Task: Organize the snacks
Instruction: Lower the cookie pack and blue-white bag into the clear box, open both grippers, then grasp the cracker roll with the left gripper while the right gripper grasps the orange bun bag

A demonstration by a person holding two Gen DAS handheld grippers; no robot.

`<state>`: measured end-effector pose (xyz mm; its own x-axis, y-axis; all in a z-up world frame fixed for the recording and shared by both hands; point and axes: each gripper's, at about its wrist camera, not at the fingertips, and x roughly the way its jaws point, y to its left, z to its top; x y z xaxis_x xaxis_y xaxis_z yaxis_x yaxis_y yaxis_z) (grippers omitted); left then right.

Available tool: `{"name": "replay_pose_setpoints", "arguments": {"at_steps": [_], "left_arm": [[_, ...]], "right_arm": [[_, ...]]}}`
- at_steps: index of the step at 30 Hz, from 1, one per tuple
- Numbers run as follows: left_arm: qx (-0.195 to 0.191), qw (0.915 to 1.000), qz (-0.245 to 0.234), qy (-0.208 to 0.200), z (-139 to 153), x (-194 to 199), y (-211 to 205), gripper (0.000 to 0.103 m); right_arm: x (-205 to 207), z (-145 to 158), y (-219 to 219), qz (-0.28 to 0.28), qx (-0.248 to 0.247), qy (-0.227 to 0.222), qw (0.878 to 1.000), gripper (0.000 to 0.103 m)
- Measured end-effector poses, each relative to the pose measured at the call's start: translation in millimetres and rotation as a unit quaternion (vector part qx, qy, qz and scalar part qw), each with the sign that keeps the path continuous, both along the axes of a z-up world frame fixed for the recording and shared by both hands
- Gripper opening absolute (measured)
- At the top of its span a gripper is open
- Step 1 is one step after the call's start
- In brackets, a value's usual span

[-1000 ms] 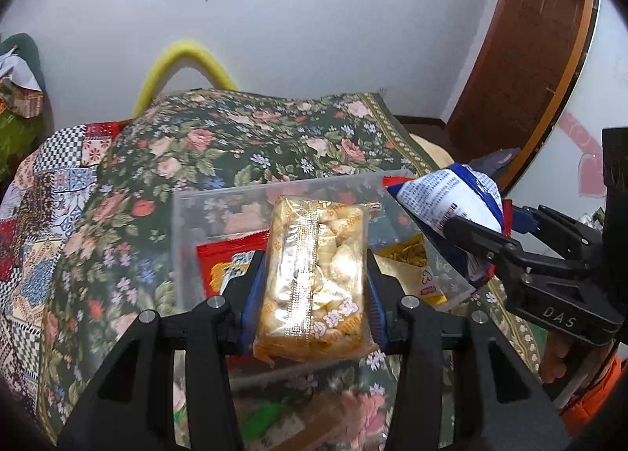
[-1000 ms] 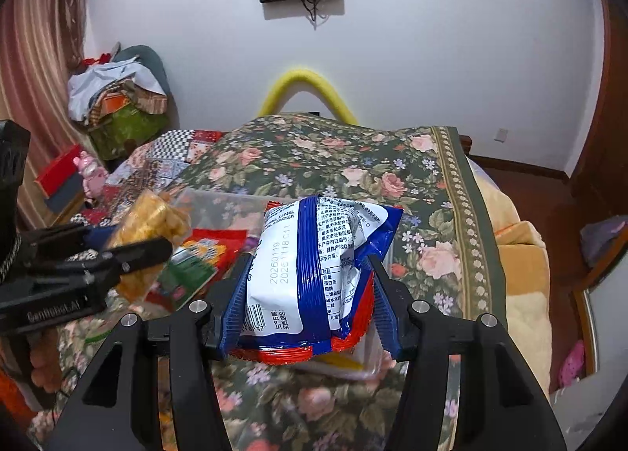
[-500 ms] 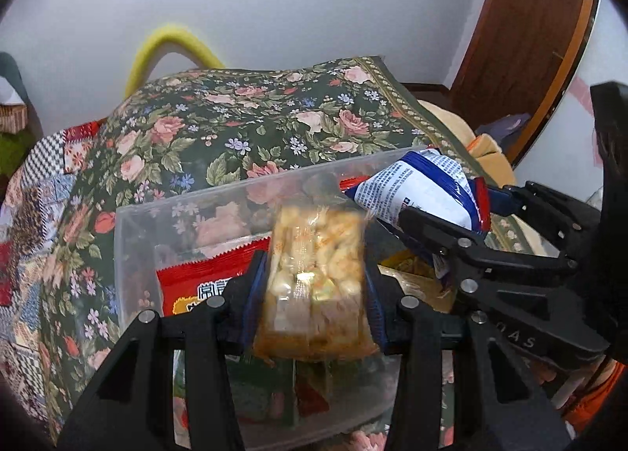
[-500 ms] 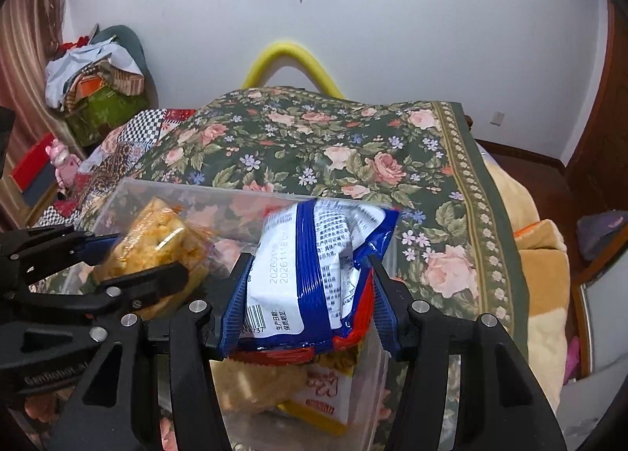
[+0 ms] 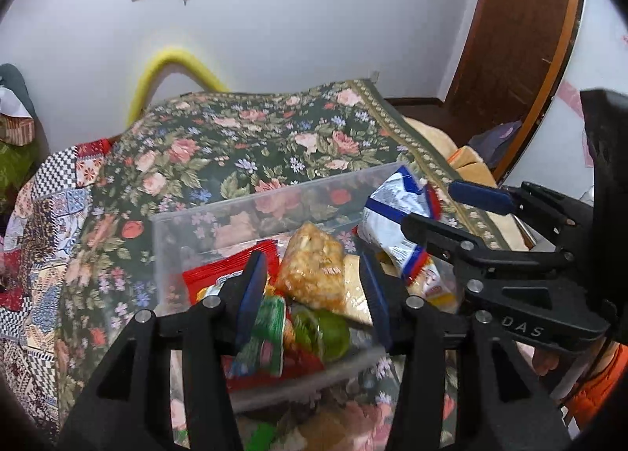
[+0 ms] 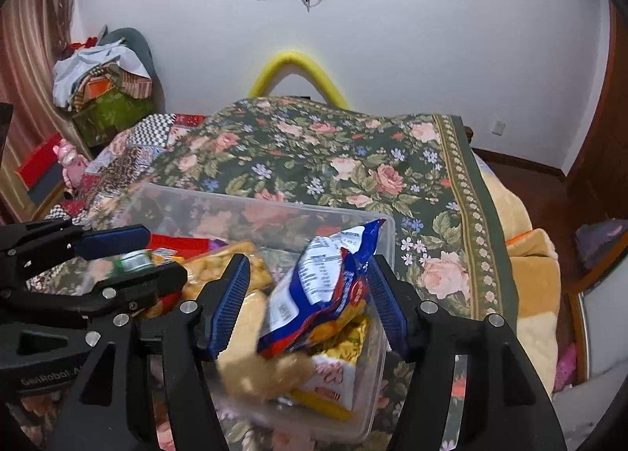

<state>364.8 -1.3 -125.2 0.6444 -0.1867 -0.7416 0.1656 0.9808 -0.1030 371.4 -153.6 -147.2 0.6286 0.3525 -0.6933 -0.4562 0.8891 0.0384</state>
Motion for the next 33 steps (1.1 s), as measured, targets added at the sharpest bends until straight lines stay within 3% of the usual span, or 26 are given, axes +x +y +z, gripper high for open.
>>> {"name": "replay_pose_setpoints", "arguments": {"at_steps": [6, 12, 22, 29, 33], "left_arm": [[-0.003, 0.9999, 0.009, -0.015, 21, -42, 21, 0.058], [-0.005, 0.9997, 0.022, 0.004, 14, -79, 45, 0.058], [-0.019, 0.9972, 0.036, 0.064, -36, -133, 77, 0.058], [-0.04, 0.9933, 0.024, 0.106, -76, -136, 72, 0.058], [-0.02, 0.994, 0.022, 0.105, -87, -127, 61, 0.058]], "right_arm": [[-36, 13, -1, 0.016, 0.017, -0.002, 1.0, 0.061], [-76, 15, -1, 0.034, 0.036, 0.012, 0.999, 0.064], [-122, -9, 3, 0.052, 0.039, 0.051, 0.997, 0.069], [-144, -42, 15, 0.071, 0.03, 0.098, 0.992, 0.07], [-150, -59, 24, 0.081, 0.027, 0.126, 0.988, 0.07]]}}
